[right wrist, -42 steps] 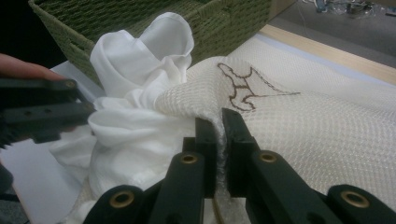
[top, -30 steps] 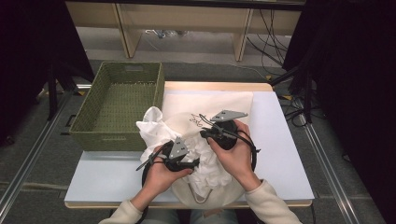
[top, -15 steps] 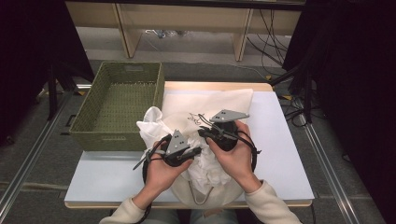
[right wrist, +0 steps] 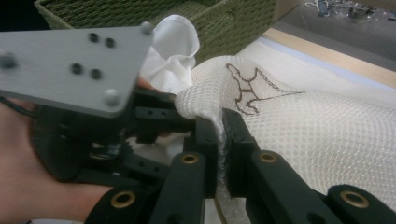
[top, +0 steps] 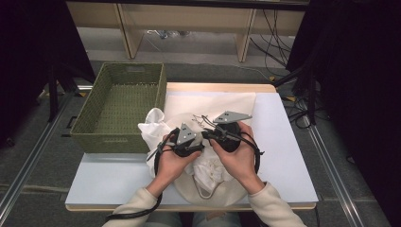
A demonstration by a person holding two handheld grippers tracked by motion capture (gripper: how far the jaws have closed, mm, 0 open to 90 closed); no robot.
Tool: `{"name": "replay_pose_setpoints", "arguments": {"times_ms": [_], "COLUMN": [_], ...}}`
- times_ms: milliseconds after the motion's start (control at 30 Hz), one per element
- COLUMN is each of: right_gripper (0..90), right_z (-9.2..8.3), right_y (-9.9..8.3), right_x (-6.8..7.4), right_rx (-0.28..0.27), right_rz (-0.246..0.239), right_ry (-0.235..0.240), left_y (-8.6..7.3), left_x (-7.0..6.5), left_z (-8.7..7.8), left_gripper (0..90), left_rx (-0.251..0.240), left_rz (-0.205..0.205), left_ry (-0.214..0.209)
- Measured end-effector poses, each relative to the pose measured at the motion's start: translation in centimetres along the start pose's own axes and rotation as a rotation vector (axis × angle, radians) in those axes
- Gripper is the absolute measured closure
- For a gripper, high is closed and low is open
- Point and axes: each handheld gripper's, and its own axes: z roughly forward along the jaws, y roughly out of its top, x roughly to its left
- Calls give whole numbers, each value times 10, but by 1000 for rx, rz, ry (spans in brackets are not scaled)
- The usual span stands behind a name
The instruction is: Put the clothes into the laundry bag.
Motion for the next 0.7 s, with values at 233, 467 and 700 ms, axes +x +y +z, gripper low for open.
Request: {"name": "replay_pose_setpoints", "arguments": {"times_ms": [233,467,700], "right_gripper": [868,868,867], "right_z": [-4,-4,-3], "right_y": [1,2,1], "right_x": [-4,-4,-5], "right_rx": [-8,-2,-1], "right_rz": [-4,6,1], "right_ry": [-6,-6,-4], "left_y": [9,7,-1], "left_x": [-5,6,30], "left_z": [-49,-86,-91], "left_gripper": [301,279,297], "left_rx": [17,1,50], "left_rz": [30,21,49], "left_ry": [-67,-42,86]}}
